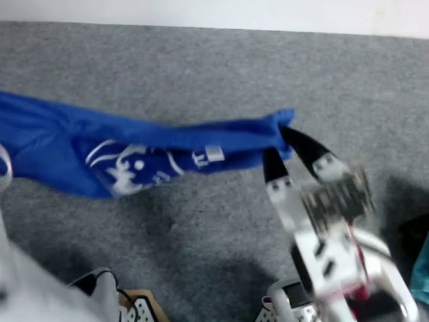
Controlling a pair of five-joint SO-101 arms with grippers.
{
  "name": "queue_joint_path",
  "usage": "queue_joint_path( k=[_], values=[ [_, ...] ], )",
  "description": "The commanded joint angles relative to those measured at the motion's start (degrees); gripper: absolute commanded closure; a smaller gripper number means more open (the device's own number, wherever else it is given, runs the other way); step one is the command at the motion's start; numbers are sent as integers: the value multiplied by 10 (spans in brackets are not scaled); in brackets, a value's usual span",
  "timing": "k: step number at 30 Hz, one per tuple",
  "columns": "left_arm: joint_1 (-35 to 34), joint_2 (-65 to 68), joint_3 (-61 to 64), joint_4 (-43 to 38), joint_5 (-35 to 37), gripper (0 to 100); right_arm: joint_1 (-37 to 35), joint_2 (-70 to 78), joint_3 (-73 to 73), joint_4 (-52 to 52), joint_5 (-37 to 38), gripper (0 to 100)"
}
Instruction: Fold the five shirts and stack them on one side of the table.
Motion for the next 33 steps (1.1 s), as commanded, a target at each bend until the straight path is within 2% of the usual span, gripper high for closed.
queue_joint_path(
  k=[1, 5, 10, 18, 24, 27, 33],
  values=[
    [-19, -103, -17, 0, 3, 994, 7, -88, -34, 35, 8, 991],
    [-19, -158, -17, 0, 4, 994, 7, -126, -67, 81, 13, 991],
    [-19, -166, -16, 0, 4, 994, 7, -128, -65, 196, 84, 991],
    [-19, -145, 53, -15, 4, 994, 7, -132, 40, 253, 91, 989],
    [-19, -144, 209, -149, 4, 994, 8, -131, 112, 188, 91, 902],
    [-19, -147, 291, -216, 4, 994, 8, -131, 160, 116, 91, 997],
    [-19, -148, 358, -274, 4, 994, 9, -129, 254, -19, 91, 991]
  ],
)
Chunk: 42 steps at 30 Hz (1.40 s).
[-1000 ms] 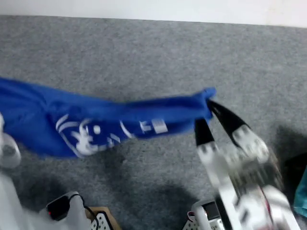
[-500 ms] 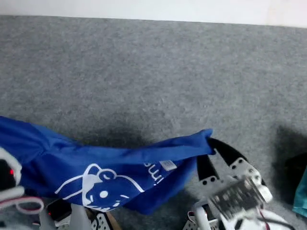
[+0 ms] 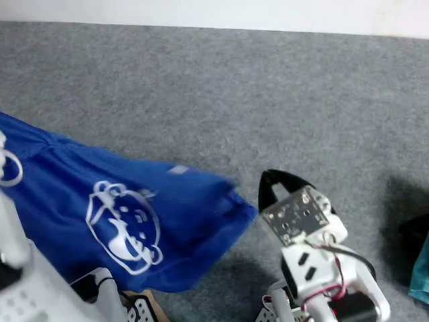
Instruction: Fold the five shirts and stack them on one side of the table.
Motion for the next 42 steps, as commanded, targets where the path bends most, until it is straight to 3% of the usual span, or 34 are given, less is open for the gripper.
queue_joint_path(
  k=[1, 5, 10, 20, 24, 27, 33, 42],
  values=[
    [-3, 1, 29, -48, 3, 994, 7, 5, 51, -108, 8, 991],
    [0, 6, 88, -110, 3, 994, 18, 5, 109, -187, 8, 991],
    [59, 66, 182, -205, 2, 994, 14, 35, 151, -217, 4, 991],
    [31, 270, 127, -159, 2, 994, -72, 411, -38, -206, -100, 970],
    [-1, 297, 130, -159, 2, 994, -167, 538, -102, -197, -100, 861],
    [-36, 319, 131, -159, 2, 994, -213, 627, -135, -240, -101, 849],
    [-84, 384, 129, -163, 3, 994, -251, 793, -204, -310, -101, 849],
    [-87, 458, 129, -193, 3, 994, -293, 916, -276, -313, -101, 849]
  ],
)
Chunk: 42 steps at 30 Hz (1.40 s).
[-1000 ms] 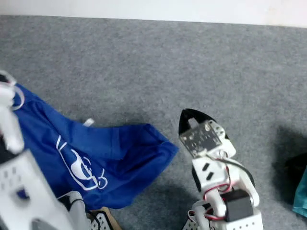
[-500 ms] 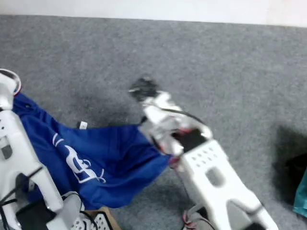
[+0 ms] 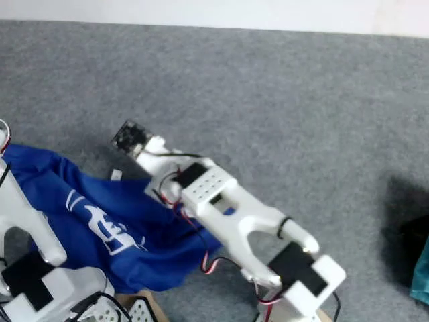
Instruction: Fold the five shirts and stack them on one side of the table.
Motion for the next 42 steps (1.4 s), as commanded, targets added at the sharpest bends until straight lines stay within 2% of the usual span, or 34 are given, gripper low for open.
queue_joint_path(
  k=[1, 12, 14, 17, 25, 31, 36, 42],
  values=[
    [-7, 19, -31, -19, 3, 994, -18, 19, -38, -11, -6, 849],
    [-7, 47, -28, -32, 3, 994, -7, 112, -88, -28, -4, 851],
    [-7, 47, -28, -32, 3, 994, 1, 122, -100, -28, -4, 882],
    [-6, 47, -28, -32, 3, 994, 15, 131, -113, -28, -2, 986],
    [1, 47, -27, -30, 3, 994, 42, 131, -116, -28, -2, 988],
    [50, 48, -29, -35, 3, 994, 111, 130, -136, -42, -5, 991],
    [118, 83, -43, -89, 3, 994, 189, 130, -182, -87, -3, 991],
    [155, 178, -161, -118, 3, 994, 279, 133, -285, -134, -2, 991]
  ],
)
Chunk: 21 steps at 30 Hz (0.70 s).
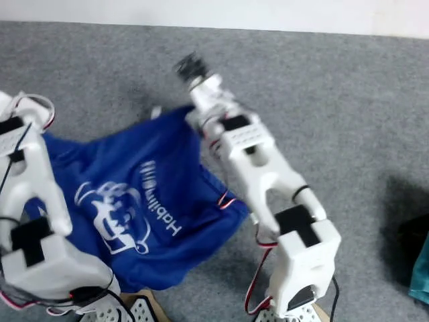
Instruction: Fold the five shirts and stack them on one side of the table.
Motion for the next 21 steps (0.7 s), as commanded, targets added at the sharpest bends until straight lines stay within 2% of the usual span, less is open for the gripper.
queue_joint_path(
  k=[1, 9, 14, 21],
  values=[
    [29, 50, -123, -19, 3, 994, 69, -5, -106, -29, -1, 991],
    [55, 161, -364, -18, 2, 994, 100, 14, -227, -30, 82, 991],
    [75, 221, -492, -21, 2, 994, 116, 87, -349, -31, 86, 991],
    [100, 319, -688, -22, 2, 994, 140, 258, -605, -66, 86, 991]
  ],
)
